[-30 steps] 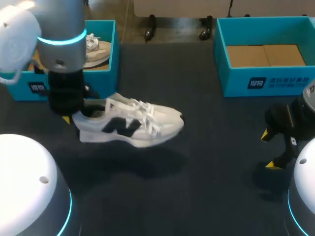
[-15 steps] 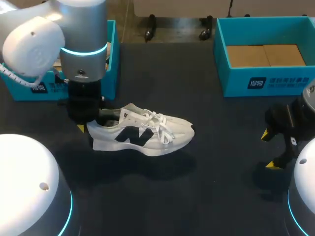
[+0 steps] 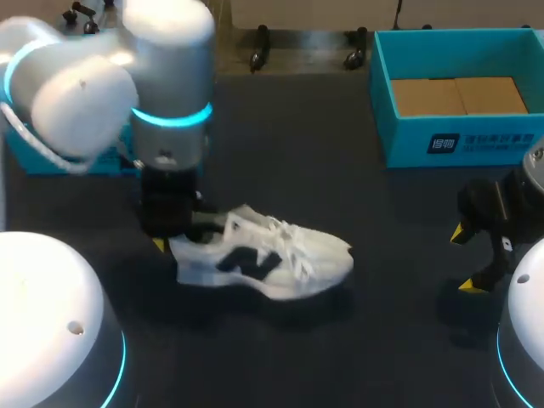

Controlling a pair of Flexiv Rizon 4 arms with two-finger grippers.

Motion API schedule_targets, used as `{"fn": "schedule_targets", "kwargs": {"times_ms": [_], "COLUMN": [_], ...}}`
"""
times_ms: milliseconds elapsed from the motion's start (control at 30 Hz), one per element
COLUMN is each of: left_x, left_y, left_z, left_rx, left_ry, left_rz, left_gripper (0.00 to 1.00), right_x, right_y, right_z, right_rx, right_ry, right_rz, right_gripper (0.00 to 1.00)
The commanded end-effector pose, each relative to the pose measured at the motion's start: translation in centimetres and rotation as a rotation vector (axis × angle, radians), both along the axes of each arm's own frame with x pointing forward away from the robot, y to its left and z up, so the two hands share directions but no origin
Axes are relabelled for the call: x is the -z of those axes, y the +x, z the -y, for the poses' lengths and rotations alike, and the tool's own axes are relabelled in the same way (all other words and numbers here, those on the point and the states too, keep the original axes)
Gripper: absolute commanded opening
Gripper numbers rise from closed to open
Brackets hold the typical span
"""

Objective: Take the shoe out of the shoebox, open the shoe tongue, remove and reinsert the insole, then place the shoe into the shoebox

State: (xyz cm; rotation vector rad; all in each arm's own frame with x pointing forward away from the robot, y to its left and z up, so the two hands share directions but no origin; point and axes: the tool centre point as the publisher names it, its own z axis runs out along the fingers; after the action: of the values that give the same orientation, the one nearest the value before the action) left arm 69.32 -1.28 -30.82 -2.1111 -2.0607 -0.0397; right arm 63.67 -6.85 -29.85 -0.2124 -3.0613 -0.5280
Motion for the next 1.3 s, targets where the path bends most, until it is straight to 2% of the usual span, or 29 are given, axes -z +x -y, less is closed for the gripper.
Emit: {"fn": "schedule_targets", "kwargs": {"times_ms": [33,267,567,1100,1300], "left_x": [1.9,3.2,4.7,7.3,7.6], "left_y": [-1.5,-2.9,-3.6,-2.6,-2.4], "left_z": [2.2,3.5,4.1,5.4,5.8], "left_rx": [0.032,0.063,0.056,0.042,0.039], "left_ry": [0.012,0.034,0.046,0.072,0.063], "left_rz": [0.019,0.042,0.05,0.098,0.113], "left_gripper": [0.0,0.0,0.0,0.0,0.0], "right_x": [0.1,0.1,0.1,0.1,0.1], "right_y": [-0.1,-0.1,-0.1,-0.1,-0.1], "right_z": [0.0,0.0,0.0,0.0,0.0], "right_rx": [0.0,0.0,0.0,0.0,0.0], "right_ry": [-0.002,-0.002,-0.002,-0.002,-0.002], "right_rz": [0.001,0.001,0.001,0.001,0.001], "right_gripper": [1.0,1.0,1.0,1.0,1.0]}}
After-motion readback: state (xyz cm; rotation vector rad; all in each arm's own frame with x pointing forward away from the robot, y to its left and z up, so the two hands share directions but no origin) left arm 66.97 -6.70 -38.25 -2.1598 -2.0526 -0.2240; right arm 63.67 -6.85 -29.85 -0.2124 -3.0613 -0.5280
